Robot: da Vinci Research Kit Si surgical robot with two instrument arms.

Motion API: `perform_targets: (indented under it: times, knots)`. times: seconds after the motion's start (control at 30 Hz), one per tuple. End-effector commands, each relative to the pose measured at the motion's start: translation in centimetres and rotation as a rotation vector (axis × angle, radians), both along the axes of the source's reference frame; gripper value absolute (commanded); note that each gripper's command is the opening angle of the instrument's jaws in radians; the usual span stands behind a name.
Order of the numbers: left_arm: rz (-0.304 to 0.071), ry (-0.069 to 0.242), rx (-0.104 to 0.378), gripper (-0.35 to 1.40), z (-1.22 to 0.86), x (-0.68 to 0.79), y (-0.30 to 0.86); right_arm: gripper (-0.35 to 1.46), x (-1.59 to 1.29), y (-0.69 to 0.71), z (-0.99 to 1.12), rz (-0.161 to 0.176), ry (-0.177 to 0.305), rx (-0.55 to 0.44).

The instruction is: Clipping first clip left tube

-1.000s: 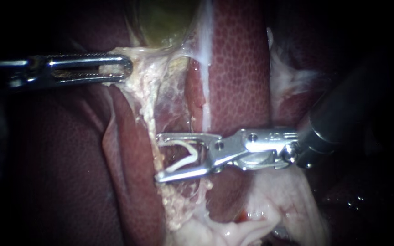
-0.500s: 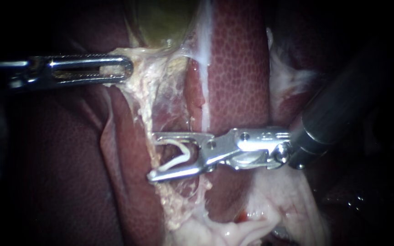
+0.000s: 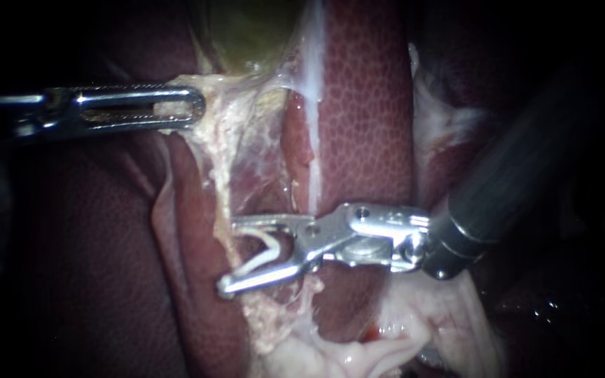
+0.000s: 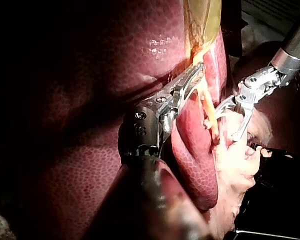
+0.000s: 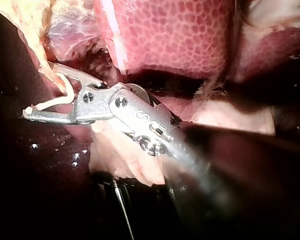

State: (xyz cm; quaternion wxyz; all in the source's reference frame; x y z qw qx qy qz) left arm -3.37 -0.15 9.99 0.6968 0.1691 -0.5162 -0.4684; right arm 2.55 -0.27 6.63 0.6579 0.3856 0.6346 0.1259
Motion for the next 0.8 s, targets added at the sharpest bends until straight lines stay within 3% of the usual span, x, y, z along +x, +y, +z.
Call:
perform_targets:
  times: [0.03,0.3,0.73,0.8]
  knots:
    - [0.000,0.000,0.000,-0.35,0.00,0.00,0.00,0.60,0.01,-0.03,0.02,-0.010,0.002,0.009]
    - [0.000,0.000,0.000,-0.35,0.00,0.00,0.00,0.60,0.10,-0.19,0.14,-0.045,0.009,0.039]
    - [0.000,0.000,0.000,-0.35,0.01,0.00,-0.01,0.56,0.09,-0.14,0.21,-0.037,0.004,0.039]
    - [0.000,0.000,0.000,-0.35,0.01,0.00,-0.01,0.43,0.07,-0.11,0.21,-0.037,0.002,0.045]
